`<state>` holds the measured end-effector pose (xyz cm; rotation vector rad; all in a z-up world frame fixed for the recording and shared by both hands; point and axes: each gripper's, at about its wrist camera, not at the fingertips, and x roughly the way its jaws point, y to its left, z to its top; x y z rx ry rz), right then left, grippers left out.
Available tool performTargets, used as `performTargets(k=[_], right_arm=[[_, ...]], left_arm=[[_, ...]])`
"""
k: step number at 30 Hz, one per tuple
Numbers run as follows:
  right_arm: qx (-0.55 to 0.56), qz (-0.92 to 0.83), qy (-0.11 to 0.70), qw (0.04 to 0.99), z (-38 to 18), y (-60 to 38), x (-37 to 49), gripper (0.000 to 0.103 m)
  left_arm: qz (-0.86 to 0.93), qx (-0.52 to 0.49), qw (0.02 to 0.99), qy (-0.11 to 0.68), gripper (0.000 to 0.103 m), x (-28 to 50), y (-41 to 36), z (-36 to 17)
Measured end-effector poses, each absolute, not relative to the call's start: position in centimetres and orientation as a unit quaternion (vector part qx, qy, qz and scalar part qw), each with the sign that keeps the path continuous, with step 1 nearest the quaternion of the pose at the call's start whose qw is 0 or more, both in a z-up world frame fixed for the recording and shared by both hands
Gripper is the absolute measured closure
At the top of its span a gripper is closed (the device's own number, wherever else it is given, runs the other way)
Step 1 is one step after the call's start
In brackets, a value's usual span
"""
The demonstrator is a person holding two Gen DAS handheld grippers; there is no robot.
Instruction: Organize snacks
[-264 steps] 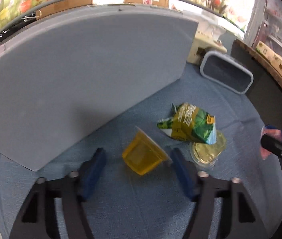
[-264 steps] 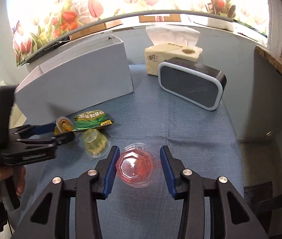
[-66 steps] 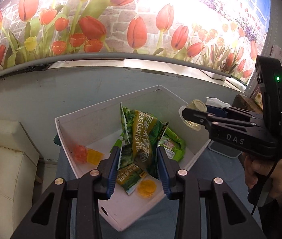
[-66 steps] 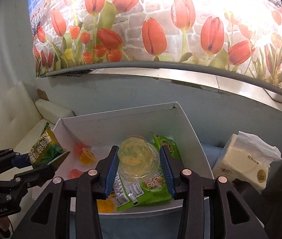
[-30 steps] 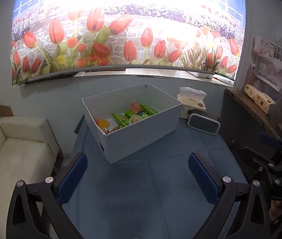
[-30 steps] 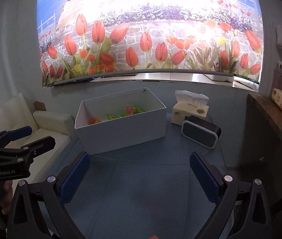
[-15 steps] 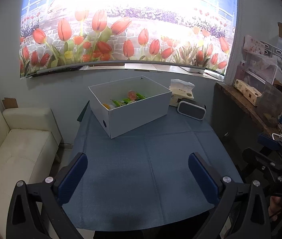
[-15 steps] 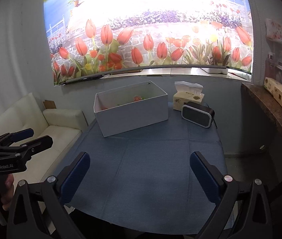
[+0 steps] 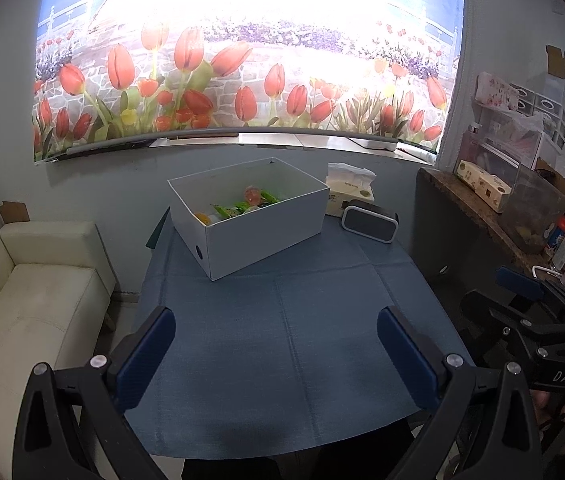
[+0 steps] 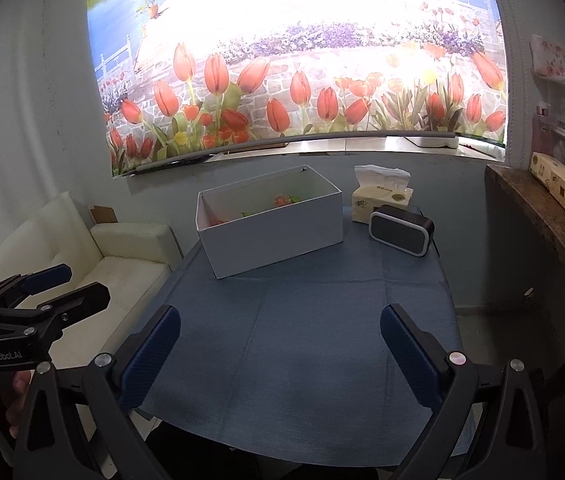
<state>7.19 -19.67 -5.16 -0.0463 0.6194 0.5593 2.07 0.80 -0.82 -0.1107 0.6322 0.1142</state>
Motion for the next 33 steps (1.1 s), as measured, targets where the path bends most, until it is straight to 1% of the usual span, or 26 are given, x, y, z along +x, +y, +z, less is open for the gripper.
performTargets(k=[33], right_arm=[[-0.031,0.276,0.307,0.910,-5.33,-19.48,7.03,0.000]], left_arm=[[0.055,-0.061,0.945,0.318,0.000,2.36,0.97,-1.15]])
